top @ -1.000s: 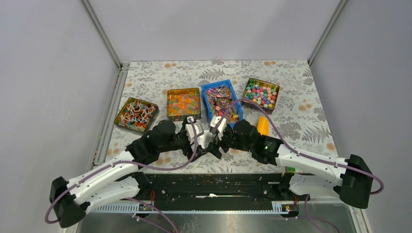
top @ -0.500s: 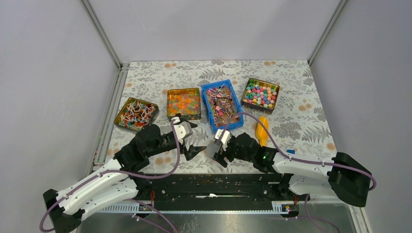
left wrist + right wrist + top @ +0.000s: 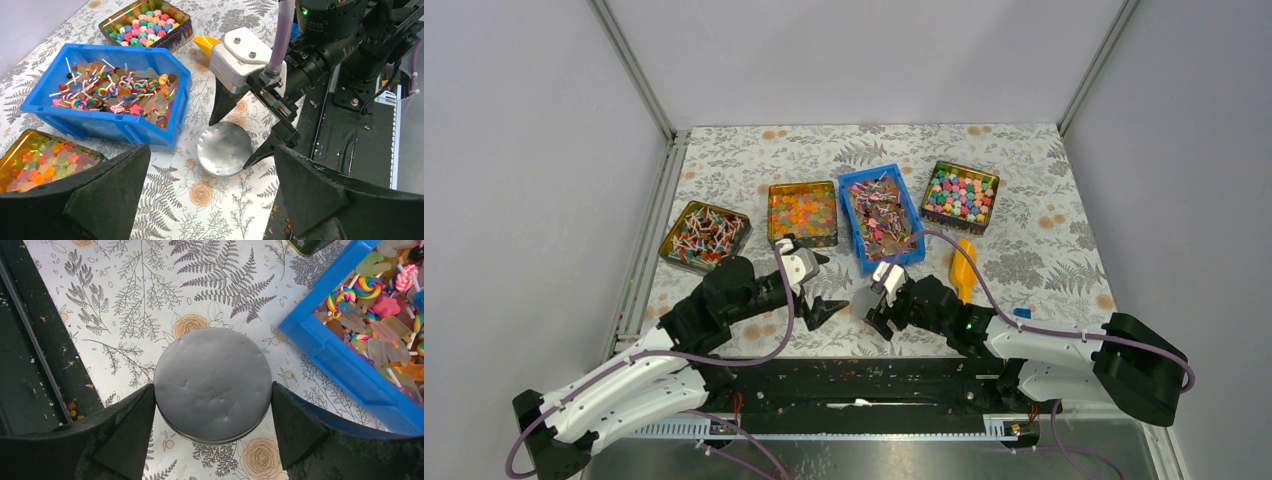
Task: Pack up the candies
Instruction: Screw the bottle lid onto the packing bottle, then reset both arms
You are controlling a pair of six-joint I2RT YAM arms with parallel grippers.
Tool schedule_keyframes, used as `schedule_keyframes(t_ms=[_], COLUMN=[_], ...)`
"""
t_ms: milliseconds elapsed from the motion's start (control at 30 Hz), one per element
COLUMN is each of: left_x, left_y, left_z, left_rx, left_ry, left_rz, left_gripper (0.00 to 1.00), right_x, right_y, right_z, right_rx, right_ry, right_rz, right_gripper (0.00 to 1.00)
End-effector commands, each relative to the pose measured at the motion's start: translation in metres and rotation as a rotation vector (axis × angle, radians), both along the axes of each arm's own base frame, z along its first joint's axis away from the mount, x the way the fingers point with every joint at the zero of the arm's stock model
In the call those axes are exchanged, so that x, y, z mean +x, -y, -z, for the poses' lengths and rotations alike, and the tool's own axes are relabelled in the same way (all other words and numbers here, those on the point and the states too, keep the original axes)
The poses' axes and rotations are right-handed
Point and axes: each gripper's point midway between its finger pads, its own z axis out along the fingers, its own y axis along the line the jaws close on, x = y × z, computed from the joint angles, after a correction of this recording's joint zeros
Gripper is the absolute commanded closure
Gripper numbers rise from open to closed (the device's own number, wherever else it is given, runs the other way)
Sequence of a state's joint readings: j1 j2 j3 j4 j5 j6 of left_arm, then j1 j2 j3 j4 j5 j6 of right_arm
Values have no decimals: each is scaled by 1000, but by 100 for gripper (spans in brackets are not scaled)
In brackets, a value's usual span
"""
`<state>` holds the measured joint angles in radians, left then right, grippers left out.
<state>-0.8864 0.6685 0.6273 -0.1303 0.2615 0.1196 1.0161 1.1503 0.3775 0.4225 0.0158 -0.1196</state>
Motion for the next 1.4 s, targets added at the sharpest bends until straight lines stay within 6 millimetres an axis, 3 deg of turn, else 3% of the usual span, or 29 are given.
schedule_keyframes(t_ms=[0, 100, 533, 833, 1100, 1367], left_x=[6, 7, 11, 8, 21, 41], left_y=[2, 3, 11, 17, -8, -56], left_z=[-10, -15, -20, -27, 1, 33], left_rx=[-56, -81, -163, -421, -578, -753], left_ry=[7, 9, -7, -142, -299, -429], left_rz=[-33, -39, -45, -16, -100, -257], left_gripper=[1, 1, 1, 1, 1, 1], right_x=[11, 10, 5, 7, 27, 44], right_y=[-11, -11, -11, -11, 10, 44], right_z=[-33, -38, -53, -68, -78, -77], right_rx=[92, 98, 130, 188, 262, 283], right_ry=[34, 36, 7, -39, -80, -118], right_rz=[26, 24, -19, -38, 71, 162], right_gripper=[15, 1, 0, 0, 0, 0])
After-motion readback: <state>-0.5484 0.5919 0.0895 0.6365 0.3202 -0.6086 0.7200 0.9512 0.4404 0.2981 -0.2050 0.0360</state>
